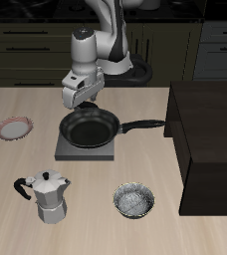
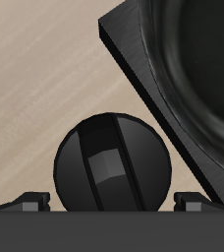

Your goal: Turn off the stove

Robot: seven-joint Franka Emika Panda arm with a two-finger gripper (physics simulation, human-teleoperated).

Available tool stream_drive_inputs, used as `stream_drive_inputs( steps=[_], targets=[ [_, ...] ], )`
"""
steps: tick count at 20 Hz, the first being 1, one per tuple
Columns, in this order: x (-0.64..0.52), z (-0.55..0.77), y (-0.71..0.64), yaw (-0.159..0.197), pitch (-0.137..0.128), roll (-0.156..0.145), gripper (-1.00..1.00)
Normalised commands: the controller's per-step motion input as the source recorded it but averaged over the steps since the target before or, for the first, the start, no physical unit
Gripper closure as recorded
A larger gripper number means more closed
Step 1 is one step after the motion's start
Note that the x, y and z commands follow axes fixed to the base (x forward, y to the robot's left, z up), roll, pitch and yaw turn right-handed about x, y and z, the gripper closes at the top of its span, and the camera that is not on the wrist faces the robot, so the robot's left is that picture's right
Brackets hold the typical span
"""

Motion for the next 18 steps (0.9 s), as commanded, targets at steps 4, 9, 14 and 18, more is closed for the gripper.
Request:
stream_drive_inputs(
  steps=[4, 9, 14, 18],
  targets=[
    [-0.06, -0.19, -0.05, 0.010, 0.037, 0.001, -1.00],
    [-0.02, -0.18, -0.09, 0.002, 0.043, -0.006, -1.00],
    [0.05, -0.12, -0.19, 0.002, 0.018, 0.001, 1.00],
    [0.07, -0.06, -0.06, -0.001, 0.017, 0.006, 1.00]
  ],
)
